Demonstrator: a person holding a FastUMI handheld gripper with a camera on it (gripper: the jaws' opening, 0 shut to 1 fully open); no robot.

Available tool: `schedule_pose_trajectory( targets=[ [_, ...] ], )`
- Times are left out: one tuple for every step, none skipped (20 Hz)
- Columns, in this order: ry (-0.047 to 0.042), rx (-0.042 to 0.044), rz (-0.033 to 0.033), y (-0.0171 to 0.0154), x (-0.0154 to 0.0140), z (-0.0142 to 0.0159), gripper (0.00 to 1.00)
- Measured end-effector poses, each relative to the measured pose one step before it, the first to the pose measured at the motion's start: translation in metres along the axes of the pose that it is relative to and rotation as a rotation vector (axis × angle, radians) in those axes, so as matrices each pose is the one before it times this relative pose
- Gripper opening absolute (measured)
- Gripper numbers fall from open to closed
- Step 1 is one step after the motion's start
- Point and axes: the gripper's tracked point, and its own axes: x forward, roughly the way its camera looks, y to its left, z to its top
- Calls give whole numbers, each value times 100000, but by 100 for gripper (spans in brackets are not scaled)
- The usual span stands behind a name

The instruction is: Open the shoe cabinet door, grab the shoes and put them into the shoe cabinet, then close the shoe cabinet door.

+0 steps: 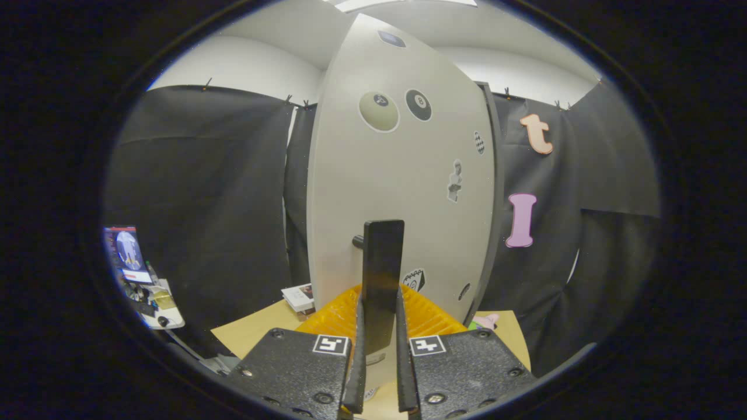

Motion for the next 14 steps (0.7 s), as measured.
schedule_pose_trajectory(
  targets=[
    [-543, -47, -1057, -109, -255, -65, 25],
    [-370, 162, -956, -187, -240, -99, 25],
    [-319, -222, -1311, -393, -204, -63, 25],
    [-39, -92, -1198, -275, -178, -76, 23],
    [66, -305, -1234, -317, 117, -74, 21],
    [142, 249, -1422, -546, -225, -106, 21],
    [157, 137, -1704, -436, -300, -76, 20],
    [-307, 232, -2223, -901, -174, 72, 19],
    [-416, 204, -2156, -901, -339, 83, 18],
    [-863, -623, -2682, -922, -257, 24, 18],
    [-740, -414, -2788, -821, 146, -24, 16],
    [-452, -492, -3199, -817, 29, -1, 16],
    [-400, -214, -2372, -941, -178, 33, 13],
    [-48, -188, -2400, -902, -121, -57, 12]
  ],
)
